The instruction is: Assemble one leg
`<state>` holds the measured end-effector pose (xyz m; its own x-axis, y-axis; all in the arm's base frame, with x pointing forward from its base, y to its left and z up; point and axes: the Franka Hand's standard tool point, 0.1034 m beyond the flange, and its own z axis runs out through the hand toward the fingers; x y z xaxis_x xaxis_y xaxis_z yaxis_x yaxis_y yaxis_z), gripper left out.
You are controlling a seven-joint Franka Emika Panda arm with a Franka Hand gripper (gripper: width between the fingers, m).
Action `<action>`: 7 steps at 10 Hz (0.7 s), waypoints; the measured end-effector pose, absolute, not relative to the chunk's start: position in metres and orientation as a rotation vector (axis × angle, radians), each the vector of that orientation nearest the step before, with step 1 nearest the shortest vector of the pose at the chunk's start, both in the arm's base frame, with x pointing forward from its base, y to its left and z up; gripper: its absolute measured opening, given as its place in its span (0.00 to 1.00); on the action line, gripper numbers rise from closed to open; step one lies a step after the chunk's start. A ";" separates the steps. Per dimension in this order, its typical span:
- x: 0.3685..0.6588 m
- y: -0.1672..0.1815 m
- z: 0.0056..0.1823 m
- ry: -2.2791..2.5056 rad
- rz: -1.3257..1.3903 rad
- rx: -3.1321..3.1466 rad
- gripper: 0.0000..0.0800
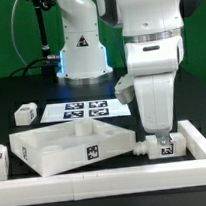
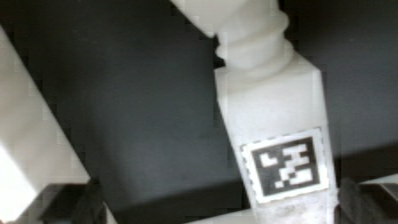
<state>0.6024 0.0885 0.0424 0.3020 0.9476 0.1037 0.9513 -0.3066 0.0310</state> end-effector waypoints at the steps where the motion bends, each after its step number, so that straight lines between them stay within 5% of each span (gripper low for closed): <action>1: 0.601 0.089 0.042 -1.829 -0.155 -2.505 0.81; 7: 0.581 0.096 0.012 -1.813 -0.117 -2.496 0.81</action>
Offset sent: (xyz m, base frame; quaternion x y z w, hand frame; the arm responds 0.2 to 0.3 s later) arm -0.0142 0.0016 -0.0093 0.0015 0.0012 0.0003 1.0000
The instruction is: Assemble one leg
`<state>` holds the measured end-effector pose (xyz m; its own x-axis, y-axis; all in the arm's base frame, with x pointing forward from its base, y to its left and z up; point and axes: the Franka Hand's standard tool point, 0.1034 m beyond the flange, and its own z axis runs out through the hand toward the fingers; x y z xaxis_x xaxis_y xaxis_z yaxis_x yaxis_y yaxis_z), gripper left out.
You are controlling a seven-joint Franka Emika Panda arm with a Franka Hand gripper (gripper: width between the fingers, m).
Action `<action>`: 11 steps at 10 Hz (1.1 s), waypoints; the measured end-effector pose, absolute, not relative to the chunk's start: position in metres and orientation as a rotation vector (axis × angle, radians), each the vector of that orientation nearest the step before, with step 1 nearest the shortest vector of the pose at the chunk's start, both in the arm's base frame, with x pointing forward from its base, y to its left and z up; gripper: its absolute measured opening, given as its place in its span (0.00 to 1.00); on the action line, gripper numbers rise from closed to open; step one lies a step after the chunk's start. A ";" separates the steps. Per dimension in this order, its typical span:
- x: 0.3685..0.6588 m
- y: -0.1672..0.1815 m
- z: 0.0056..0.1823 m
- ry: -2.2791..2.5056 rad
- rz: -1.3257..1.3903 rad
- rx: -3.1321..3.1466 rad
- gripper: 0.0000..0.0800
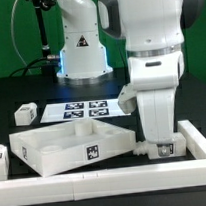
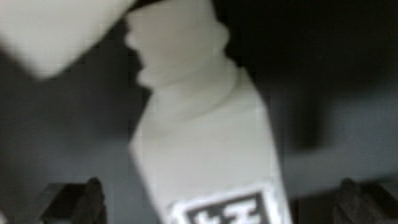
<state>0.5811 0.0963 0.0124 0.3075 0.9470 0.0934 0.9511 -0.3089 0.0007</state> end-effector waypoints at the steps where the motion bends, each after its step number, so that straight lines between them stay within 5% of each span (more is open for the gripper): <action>1: 0.579 0.096 0.009 -1.810 -0.110 -2.494 0.81; 4: 0.580 0.095 0.009 -1.809 -0.110 -2.496 0.80; 6: 0.579 0.095 0.009 -1.808 -0.109 -2.496 0.35; 11: 0.574 0.102 0.008 -1.735 -0.144 -2.554 0.33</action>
Offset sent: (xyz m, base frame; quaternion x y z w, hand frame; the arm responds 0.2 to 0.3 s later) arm 0.0000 0.0000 0.0000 0.0000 0.0000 0.0000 1.0000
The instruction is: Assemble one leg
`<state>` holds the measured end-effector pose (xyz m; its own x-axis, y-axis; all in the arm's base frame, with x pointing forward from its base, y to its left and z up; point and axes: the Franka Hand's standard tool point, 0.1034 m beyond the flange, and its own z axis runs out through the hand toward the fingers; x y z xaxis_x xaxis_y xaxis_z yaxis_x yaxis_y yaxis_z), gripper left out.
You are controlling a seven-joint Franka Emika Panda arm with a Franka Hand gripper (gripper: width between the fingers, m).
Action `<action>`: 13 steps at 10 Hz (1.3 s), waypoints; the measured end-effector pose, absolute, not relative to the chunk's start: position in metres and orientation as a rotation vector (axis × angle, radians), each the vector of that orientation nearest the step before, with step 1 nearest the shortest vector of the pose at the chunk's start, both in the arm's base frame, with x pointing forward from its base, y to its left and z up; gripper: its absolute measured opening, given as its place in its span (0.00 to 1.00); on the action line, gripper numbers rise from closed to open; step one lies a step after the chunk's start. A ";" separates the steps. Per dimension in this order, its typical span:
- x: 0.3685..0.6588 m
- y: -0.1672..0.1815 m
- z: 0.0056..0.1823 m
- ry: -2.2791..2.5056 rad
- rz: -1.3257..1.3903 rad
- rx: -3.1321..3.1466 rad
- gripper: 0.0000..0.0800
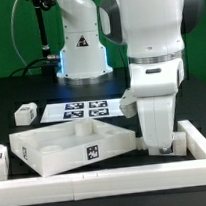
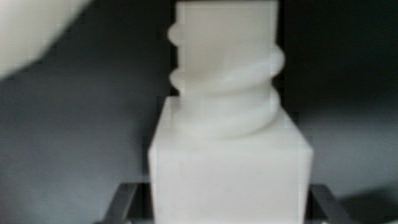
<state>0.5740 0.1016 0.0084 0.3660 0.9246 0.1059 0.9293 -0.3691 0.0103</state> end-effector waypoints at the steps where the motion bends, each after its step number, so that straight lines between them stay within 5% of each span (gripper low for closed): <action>1: 0.569 0.102 0.009 -1.701 -0.181 -2.587 0.33; 5: 0.545 0.090 0.028 -1.658 -0.164 -2.629 0.33; 9: 0.543 0.088 0.026 -1.626 -0.156 -2.646 0.33; 13: 0.491 0.051 0.058 -1.358 -0.070 -2.819 0.33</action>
Offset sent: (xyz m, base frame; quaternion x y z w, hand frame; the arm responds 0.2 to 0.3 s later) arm -0.0357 -0.0268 0.0233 -0.0252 -0.0225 0.0299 0.9990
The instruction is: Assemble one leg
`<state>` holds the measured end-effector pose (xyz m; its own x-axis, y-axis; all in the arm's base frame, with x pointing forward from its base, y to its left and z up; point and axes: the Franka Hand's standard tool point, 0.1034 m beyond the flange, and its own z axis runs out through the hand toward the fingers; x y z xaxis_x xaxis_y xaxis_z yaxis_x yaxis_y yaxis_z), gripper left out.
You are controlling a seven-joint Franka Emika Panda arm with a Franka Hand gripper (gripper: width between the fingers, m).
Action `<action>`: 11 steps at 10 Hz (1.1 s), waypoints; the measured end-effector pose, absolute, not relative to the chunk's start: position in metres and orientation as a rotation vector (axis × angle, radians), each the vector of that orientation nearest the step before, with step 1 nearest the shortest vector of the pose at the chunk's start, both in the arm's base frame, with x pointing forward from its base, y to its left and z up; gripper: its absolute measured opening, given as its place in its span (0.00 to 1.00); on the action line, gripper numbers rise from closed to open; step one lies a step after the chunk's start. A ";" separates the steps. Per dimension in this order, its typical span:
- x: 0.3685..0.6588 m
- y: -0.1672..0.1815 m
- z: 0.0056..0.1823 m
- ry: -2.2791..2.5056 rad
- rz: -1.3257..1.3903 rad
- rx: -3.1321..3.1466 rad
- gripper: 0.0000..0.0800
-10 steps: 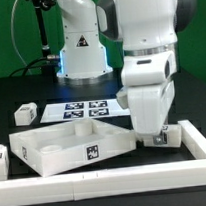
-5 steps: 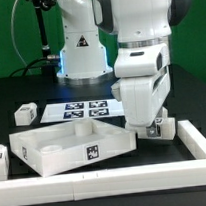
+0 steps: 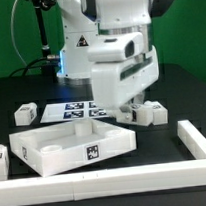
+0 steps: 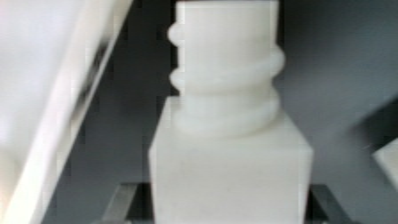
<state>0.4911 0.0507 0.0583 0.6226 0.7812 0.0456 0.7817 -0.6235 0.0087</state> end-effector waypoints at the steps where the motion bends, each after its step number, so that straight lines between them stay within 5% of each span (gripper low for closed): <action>1: 0.492 0.047 0.069 -1.348 -0.072 -2.829 0.33; 6: 0.488 0.047 0.061 -1.307 -0.077 -2.846 0.33; 11: 0.375 0.027 0.016 -1.119 0.026 -2.906 0.33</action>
Offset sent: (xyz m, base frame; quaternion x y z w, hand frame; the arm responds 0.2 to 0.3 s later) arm 0.0000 0.0000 0.0000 0.0000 0.0000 0.0000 1.0000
